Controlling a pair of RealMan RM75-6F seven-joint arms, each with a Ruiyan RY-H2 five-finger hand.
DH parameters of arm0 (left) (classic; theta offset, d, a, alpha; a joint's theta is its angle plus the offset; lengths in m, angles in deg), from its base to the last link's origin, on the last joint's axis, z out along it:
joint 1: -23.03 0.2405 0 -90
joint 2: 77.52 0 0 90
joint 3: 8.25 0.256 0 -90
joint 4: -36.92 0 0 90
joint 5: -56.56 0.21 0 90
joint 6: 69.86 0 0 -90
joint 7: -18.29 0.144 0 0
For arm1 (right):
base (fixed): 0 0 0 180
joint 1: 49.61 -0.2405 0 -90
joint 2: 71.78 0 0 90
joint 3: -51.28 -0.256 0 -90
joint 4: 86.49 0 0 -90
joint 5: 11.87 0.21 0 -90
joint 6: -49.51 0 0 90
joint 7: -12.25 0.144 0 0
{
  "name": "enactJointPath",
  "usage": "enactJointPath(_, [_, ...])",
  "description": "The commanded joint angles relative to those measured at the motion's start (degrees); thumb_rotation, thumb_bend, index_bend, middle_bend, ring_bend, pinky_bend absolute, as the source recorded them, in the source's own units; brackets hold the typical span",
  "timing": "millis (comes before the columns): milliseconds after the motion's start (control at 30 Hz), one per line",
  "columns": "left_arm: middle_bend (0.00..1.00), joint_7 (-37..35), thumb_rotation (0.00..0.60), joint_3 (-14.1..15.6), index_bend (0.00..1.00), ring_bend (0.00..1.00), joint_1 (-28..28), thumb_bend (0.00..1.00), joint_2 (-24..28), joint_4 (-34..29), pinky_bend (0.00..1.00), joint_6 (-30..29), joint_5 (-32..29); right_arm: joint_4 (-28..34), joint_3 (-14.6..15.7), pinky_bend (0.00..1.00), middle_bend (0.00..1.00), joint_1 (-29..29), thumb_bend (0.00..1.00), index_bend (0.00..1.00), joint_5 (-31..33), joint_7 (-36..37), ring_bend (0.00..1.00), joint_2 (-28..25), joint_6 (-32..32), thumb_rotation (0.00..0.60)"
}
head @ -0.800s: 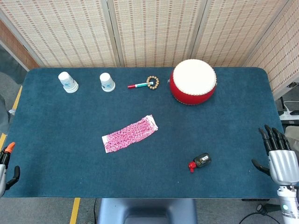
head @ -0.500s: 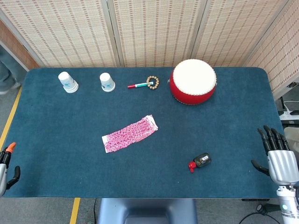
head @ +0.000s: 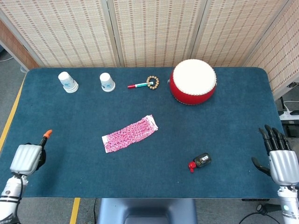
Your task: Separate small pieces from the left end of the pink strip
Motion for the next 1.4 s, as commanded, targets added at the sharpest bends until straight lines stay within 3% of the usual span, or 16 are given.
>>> enactJointPath(33, [0.71, 3.2, 0.600, -1.4, 0.00, 0.69, -4.5, 0.80, -2.0, 0.2, 0.58, 5.1, -3.8, -0.1, -0.2, 0.13, 0.00, 0.1, 0.19, 0.00, -0.5, 0.9, 0.00, -0.1, 0.8, 0.600])
enactJointPath(233, [0.71, 4.8, 0.600, -1.9, 0.00, 0.69, -7.2, 0.80, -3.7, 0.6, 0.58, 7.0, -7.1, -0.6, -0.5, 0.13, 0.00, 0.0, 0.19, 0.00, -0.2, 1.4, 0.00, 0.1, 0.7, 0.600])
enactJointPath(800, [0.71, 10.2, 0.600, 1.3, 0.00, 0.69, -13.7, 0.80, -12.1, 3.2, 0.58, 11.8, -9.2, -0.7, -0.2, 0.13, 0.00, -0.4, 0.20, 0.00, 0.0, 1.5, 0.00, 0.1, -0.7, 0.600])
enactJointPath(867, [0.72, 10.7, 0.600, 1.6, 0.00, 0.69, -14.3, 0.80, -13.0, 3.8, 0.58, 12.6, -10.2, -0.9, -0.3, 0.13, 0.00, -0.4, 0.23, 0.00, -0.2, 1.7, 0.00, 0.2, -0.2, 0.600])
enactJointPath(1233, [0.71, 12.5, 0.600, 3.6, 0.00, 0.69, -16.1, 0.80, -16.4, 6.6, 0.59, 14.3, -14.6, -1.1, -1.2, 0.13, 0.00, 0.1, 0.64, 0.00, -0.6, 2.6, 0.00, 0.1, 2.2, 0.600])
enactJointPath(1400, [0.71, 12.7, 0.600, 3.9, 0.00, 0.69, -16.9, 0.80, -17.7, 6.1, 0.59, 13.9, -15.0, -1.2, -1.5, 0.13, 0.00, 0.1, 0.75, 0.00, -0.4, 2.5, 0.00, 0.2, 2.2, 0.600])
